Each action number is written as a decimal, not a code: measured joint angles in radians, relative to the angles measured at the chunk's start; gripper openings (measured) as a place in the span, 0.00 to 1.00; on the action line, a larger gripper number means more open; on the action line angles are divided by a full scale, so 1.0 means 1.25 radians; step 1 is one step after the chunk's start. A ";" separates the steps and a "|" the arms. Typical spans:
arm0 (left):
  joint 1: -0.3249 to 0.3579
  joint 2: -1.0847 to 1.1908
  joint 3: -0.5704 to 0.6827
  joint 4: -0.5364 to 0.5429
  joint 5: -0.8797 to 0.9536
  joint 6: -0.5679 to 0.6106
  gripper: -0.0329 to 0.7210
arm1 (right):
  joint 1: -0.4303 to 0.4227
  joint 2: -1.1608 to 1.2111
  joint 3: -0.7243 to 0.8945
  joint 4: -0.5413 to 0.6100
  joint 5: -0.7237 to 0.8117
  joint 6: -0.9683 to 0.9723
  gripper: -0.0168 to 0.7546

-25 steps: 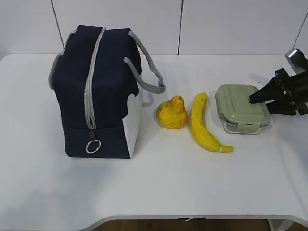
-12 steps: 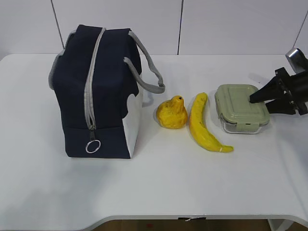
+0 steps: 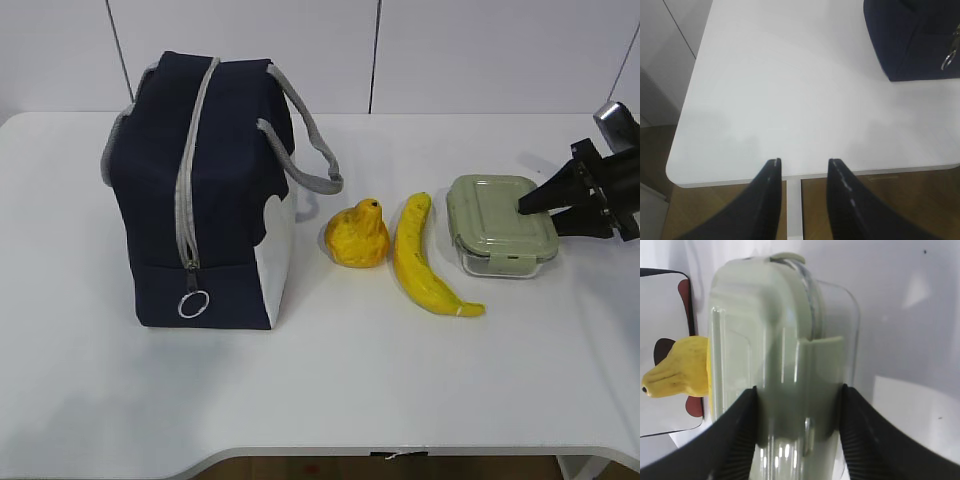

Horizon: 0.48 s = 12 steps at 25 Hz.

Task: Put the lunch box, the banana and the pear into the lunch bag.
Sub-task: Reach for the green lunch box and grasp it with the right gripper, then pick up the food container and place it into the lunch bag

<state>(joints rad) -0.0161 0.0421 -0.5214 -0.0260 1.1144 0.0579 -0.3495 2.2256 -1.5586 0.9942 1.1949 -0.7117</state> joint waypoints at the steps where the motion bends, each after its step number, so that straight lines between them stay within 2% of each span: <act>1: 0.000 0.000 0.000 0.000 0.000 0.000 0.36 | 0.000 0.000 0.000 0.000 0.000 0.005 0.52; 12: 0.000 0.000 0.000 0.000 0.000 0.000 0.36 | 0.000 0.000 0.000 0.000 0.000 0.018 0.50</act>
<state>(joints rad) -0.0161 0.0421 -0.5214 -0.0260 1.1144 0.0579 -0.3495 2.2256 -1.5586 0.9942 1.1949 -0.6896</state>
